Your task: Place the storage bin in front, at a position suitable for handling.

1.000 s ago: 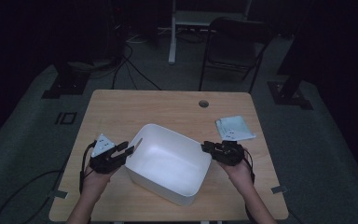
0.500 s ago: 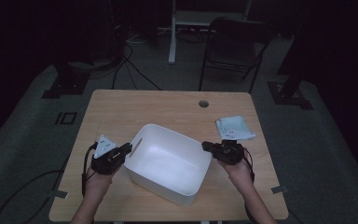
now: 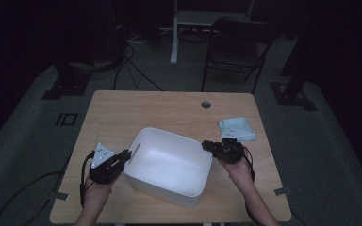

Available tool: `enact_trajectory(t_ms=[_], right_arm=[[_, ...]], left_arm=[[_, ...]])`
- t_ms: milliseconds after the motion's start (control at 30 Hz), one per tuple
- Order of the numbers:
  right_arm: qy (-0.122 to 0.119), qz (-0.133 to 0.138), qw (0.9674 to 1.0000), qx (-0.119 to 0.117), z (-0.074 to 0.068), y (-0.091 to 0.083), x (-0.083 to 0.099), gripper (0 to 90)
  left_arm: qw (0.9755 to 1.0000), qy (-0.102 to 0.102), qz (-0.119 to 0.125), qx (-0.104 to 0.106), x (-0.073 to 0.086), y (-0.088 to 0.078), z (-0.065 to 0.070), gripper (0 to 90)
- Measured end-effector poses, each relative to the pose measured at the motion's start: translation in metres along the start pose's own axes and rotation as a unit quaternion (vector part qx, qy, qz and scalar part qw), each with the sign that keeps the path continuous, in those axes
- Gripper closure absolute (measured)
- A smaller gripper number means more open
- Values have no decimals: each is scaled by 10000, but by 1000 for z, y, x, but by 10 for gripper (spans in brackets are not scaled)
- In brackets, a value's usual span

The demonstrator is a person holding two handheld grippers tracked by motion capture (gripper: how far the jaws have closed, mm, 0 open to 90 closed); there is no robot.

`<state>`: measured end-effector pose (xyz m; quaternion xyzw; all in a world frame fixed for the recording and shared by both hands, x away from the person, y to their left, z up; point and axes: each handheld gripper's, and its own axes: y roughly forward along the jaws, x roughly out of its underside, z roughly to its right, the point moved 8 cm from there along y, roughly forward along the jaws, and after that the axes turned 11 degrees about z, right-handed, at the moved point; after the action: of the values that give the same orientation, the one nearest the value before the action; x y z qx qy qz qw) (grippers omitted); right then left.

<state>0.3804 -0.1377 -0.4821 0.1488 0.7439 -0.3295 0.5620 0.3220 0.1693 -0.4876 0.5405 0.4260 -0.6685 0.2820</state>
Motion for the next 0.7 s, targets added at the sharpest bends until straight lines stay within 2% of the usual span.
enact_trajectory(t_ms=[700], right_arm=[[-56, -41, 9996, -257, 1, 13, -5, 805]], left_arm=[[9997, -134, 72, -164, 7, -26, 15, 801]])
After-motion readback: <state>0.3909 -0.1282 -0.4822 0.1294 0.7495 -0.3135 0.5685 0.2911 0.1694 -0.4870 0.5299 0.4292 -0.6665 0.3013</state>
